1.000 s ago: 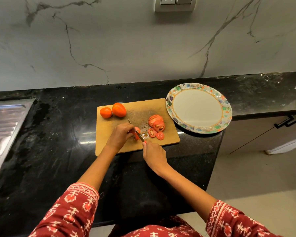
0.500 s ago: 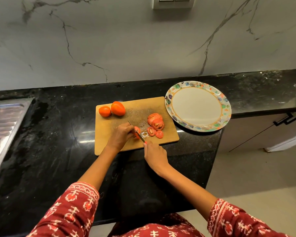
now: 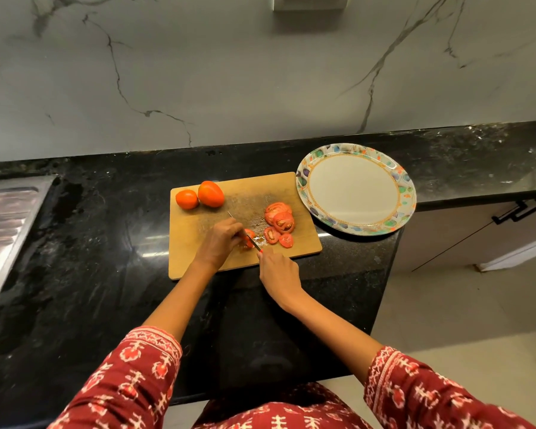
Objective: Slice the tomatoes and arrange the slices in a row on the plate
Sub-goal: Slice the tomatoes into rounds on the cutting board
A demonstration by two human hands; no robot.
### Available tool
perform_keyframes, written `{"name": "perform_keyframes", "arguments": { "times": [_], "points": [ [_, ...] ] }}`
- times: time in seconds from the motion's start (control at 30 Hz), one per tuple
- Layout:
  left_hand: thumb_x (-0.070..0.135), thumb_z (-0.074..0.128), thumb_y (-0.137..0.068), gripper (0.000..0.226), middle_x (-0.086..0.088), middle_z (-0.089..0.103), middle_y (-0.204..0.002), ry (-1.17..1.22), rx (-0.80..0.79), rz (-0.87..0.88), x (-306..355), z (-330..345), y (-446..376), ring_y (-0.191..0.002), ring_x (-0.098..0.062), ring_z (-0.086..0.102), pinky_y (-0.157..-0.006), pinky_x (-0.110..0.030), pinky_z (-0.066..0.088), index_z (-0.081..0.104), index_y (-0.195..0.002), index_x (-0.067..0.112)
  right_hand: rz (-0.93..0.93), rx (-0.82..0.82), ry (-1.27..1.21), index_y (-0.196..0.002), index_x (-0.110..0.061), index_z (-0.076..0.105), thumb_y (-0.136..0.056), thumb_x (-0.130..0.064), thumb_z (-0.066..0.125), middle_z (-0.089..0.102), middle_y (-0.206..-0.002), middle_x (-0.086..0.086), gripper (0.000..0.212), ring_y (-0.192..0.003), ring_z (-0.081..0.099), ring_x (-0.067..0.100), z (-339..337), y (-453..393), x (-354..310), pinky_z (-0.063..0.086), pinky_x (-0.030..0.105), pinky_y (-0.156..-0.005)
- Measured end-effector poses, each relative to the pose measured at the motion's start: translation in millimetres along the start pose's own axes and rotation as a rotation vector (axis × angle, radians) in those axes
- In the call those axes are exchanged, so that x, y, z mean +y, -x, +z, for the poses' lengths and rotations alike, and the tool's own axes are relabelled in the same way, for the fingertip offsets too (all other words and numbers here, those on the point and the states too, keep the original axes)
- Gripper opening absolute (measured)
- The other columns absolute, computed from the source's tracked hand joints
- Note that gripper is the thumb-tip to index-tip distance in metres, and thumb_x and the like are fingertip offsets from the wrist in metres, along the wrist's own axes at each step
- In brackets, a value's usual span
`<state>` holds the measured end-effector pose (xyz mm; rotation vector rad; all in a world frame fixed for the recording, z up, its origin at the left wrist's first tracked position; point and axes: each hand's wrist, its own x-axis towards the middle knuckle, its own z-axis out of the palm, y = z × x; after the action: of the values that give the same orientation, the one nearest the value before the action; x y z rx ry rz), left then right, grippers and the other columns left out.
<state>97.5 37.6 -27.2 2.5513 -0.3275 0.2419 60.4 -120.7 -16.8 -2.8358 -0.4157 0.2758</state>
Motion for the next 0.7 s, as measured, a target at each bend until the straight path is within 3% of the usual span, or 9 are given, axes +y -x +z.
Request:
{"name": "perform_keyframes", "arguments": {
  "times": [0.2, 0.4, 0.57, 0.7],
  "points": [
    [-0.005, 0.073, -0.066, 0.011, -0.014, 0.061, -0.072, 0.002, -0.005, -0.045, -8, 0, 2, -0.068, -0.027, 0.059, -0.063, -0.027, 0.039, 0.064, -0.07, -0.001, 0.007, -0.035, 0.054, -0.119, -0.009, 0.047, -0.105, -0.031, 0.021, 0.065, -0.105, 0.011, 0.037, -0.098, 0.064, 0.03, 6, 16, 9, 0.047, 0.035, -0.074],
    [-0.007, 0.073, -0.066, 0.012, -0.015, 0.061, -0.072, -0.001, -0.001, -0.033, -6, 1, 0, -0.068, -0.027, 0.059, -0.062, -0.028, 0.04, 0.064, -0.071, -0.001, 0.014, -0.03, -0.075, -0.117, -0.008, 0.049, -0.104, -0.031, 0.025, 0.065, -0.106, 0.013, 0.036, -0.1, 0.063, 0.032, 2, -1, -2, 0.046, 0.038, -0.075],
    [-0.007, 0.071, -0.069, 0.011, -0.014, 0.061, -0.075, 0.014, 0.031, -0.083, -11, 0, 6, -0.071, -0.027, 0.058, -0.064, -0.036, 0.047, 0.064, -0.072, 0.001, 0.023, -0.079, 0.015, -0.123, -0.009, 0.046, -0.104, -0.032, 0.022, 0.064, -0.107, 0.013, 0.039, -0.1, 0.063, 0.031, 11, 17, 8, 0.047, 0.037, -0.075],
    [-0.008, 0.071, -0.068, 0.011, -0.014, 0.061, -0.073, 0.008, 0.028, -0.077, -8, 1, 5, -0.069, -0.027, 0.059, -0.063, -0.032, 0.044, 0.064, -0.071, 0.0, 0.027, -0.064, -0.02, -0.119, -0.008, 0.049, -0.104, -0.031, 0.023, 0.065, -0.107, 0.012, 0.037, -0.099, 0.063, 0.031, 9, 8, 1, 0.046, 0.036, -0.074]
  ]
}}
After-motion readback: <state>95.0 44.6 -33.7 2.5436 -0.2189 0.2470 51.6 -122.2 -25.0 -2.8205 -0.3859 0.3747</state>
